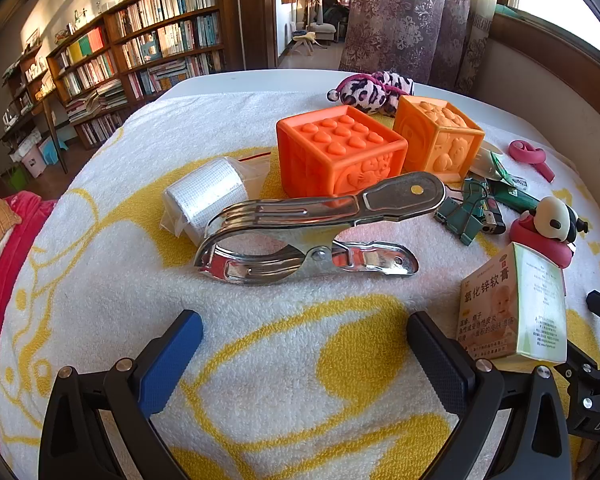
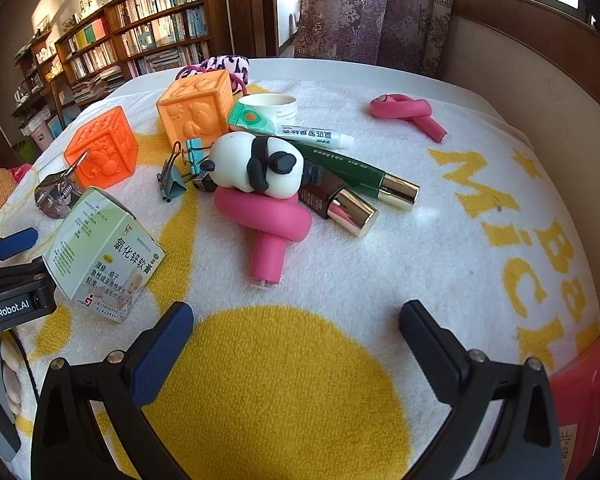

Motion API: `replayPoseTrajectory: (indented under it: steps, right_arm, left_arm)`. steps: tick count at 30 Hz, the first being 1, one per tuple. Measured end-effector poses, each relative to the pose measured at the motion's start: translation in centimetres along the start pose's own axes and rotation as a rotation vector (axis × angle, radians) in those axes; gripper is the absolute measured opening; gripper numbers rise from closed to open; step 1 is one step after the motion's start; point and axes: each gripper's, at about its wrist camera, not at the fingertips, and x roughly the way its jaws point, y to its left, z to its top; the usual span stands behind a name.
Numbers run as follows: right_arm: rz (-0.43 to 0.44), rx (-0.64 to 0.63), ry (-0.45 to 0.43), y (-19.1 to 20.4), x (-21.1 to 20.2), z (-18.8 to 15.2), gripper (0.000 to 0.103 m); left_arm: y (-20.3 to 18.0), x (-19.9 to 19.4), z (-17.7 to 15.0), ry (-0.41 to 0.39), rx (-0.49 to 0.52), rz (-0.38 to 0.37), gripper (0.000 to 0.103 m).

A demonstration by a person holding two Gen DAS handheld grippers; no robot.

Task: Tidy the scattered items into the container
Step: 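Close left tool on silver spring clamp while right tool approaches green-white medicine box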

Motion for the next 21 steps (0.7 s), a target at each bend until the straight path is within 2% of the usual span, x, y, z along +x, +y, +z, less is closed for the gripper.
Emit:
replayPoseTrajectory:
  steps: [9,12,16,18,21]
  right_arm:
    - [-0.023,0.013,0.004,-0.1,0.0,-0.1,0.103]
    - [-0.028,0.073,-0.004,-1.2,-0.5,-0.2,0.103]
    - [0.103,0.201,-0.045,-3.2,-1.8,-0.2,0.103]
    - [0.157,0.237,-0.065,-3.6,-2.3,-0.1,0.103]
    - [0.17,0.226,-0.105,-3.1,-3.1,0.0,0.103]
  left_arm:
    - [0.1,-0.1,0.0,0.0,-0.017,0.01,0.103]
    - [0.8,-0.6,-0.2,-0.004,-0.027,-0.033,0.103]
    - [3.6,-2.1,-0.2,-0.021,-0.114,-0.103,0.103]
    - [5.1,-2.9,0.2,-0.048,-0.142,-0.09,0.103]
    - [7.0,-3.4,1.1,-0.08,-0.161,-0.055,0.103]
